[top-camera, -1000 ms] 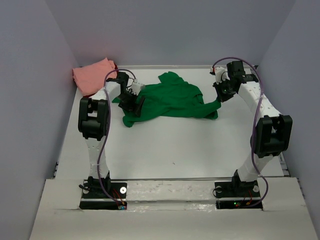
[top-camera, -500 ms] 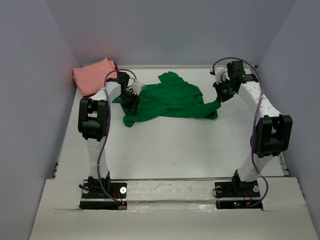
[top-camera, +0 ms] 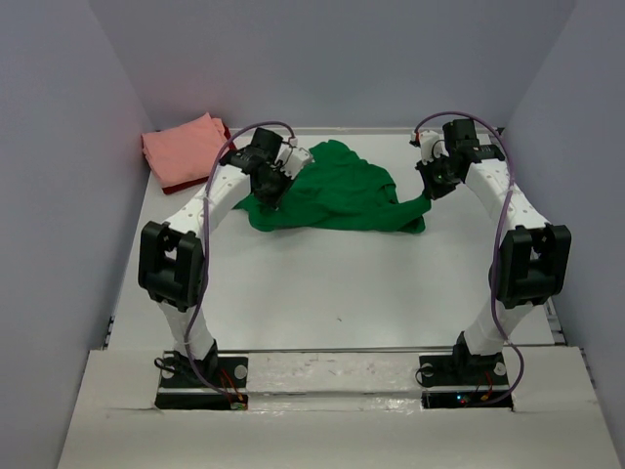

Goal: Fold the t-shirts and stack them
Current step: Flatten out the tshirt

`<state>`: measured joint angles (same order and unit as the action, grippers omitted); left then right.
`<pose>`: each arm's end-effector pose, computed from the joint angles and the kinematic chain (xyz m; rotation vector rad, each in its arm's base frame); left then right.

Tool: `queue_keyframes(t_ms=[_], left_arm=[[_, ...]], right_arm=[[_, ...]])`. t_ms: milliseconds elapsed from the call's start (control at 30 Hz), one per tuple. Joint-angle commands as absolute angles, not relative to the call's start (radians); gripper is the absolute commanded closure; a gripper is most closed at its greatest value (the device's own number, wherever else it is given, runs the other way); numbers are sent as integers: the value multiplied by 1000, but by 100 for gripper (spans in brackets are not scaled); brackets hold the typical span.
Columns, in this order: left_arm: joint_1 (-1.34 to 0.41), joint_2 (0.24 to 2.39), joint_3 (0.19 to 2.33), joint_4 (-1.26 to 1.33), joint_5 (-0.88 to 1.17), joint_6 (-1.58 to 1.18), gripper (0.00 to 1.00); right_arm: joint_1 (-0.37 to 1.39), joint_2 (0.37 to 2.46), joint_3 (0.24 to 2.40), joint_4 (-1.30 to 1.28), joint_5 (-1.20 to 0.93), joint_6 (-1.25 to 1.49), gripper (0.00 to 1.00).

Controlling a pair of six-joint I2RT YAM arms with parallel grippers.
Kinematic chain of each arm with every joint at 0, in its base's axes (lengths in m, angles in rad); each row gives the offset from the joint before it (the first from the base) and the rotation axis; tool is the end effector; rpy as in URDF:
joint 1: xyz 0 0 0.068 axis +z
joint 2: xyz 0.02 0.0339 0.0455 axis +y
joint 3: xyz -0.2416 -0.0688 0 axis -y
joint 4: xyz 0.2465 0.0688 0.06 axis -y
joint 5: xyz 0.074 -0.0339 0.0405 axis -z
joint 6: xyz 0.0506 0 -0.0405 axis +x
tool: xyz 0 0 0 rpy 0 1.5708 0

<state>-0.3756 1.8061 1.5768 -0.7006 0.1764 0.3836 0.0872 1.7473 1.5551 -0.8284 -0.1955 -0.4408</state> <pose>0.3726 -0.1565 0.2516 0.9914 2.2876 -0.2171 0.3782 0.0429 0.2578 -0.7378 2.4573 0.1203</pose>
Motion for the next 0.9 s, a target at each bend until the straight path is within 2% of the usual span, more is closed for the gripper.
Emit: queue_keyframes(t_ms=[0,167,333,633,667,733,767,833,867], left_arm=[[-437,1744,1534,-744,68,377,100],[-495,1746,1477,-784,11,413,100],[-540,1753,1310,-761,-75,442,100],[-607,1761,1149,-715,-91,433,100],[-623,1763,1144,-712,-91,428,86],[-638,1764,1135,-701,-103,417,70],[-656,1761,1135,-698,-101,407,56],[-678,1752,1141,-704,-103,399,40],[-692,1747,1152,-706,-104,388,6]], right_arm=[[97,1704,1585,-804,-213,-440,100],[97,1692,1583,-808,-209,-449,100],[97,1678,1575,-811,-199,-457,100],[97,1678,1572,-813,-189,-465,100],[97,1680,1572,-813,-190,-463,100],[97,1680,1574,-813,-189,-463,100],[97,1680,1572,-813,-187,-465,100],[97,1684,1572,-813,-181,-466,100],[97,1686,1572,-813,-179,-466,100]])
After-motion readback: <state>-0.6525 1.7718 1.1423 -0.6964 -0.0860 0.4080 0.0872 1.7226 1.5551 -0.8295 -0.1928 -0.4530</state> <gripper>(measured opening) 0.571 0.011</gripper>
